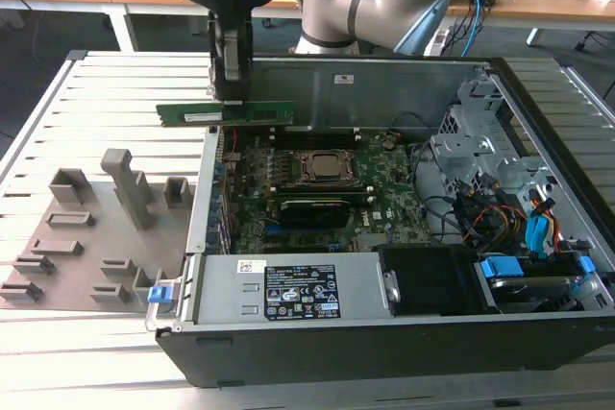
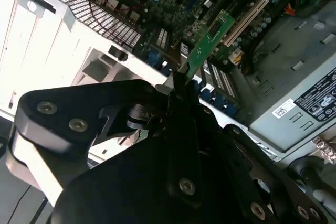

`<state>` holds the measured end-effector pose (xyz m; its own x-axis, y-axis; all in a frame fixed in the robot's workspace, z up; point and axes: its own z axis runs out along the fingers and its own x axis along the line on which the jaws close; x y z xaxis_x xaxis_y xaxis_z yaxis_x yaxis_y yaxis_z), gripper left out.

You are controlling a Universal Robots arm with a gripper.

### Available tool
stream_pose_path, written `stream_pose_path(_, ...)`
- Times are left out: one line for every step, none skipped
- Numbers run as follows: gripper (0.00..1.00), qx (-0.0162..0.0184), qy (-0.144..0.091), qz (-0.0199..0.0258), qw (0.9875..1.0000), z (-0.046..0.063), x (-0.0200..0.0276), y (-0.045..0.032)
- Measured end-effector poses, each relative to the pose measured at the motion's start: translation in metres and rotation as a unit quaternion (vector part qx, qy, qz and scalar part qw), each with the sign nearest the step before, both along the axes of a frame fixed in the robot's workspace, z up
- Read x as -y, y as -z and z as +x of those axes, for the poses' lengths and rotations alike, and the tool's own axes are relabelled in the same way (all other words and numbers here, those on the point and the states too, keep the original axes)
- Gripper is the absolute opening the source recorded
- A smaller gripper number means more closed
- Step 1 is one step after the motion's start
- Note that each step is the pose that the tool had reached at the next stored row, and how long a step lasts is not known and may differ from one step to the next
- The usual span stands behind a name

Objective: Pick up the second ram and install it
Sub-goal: 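Pick up the second ram and move it above second insertion slot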

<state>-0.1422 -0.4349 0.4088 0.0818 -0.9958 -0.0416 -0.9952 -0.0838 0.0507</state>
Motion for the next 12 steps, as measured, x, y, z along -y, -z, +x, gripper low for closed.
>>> stream_pose_path(0.14, 0.0000, 0.000, 0.0000, 1.0000, 0.003, -0.0001, 0.0000)
stream_pose_path(0.14, 0.0000, 0.000, 0.0000, 1.0000, 0.008, -0.0003, 0.0000)
stream_pose_path(0.14, -0.0001, 0.000, 0.0000, 1.0000, 0.011, -0.0005, 0.0000)
stream_pose_path(0.14, -0.0001, 0.000, 0.0000, 1.0000, 0.013, -0.0007, 0.0000)
stream_pose_path(0.14, -0.0002, 0.000, 0.0000, 1.0000, 0.017, -0.0010, 0.0000)
stream_pose_path(0.14, -0.0003, 0.000, 0.0000, 1.0000, 0.022, -0.0014, 0.0000)
stream_pose_path(0.14, -0.0004, 0.000, 0.0000, 1.0000, 0.027, -0.0018, 0.0000)
stream_pose_path(0.14, -0.0005, 0.000, 0.0000, 1.0000, 0.032, -0.0023, 0.0000)
stream_pose_path(0.14, -0.0006, 0.000, 0.0000, 1.0000, 0.038, -0.0028, 0.0000)
stream_pose_path(0.14, -0.0006, 0.000, 0.0000, 1.0000, 0.042, -0.0031, 0.0000)
stream_pose_path(0.14, -0.0007, 0.000, 0.0000, 1.0000, 0.045, -0.0033, 0.0000)
stream_pose_path(0.14, -0.0007, 0.000, 0.0000, 1.0000, 0.046, -0.0034, 0.0000)
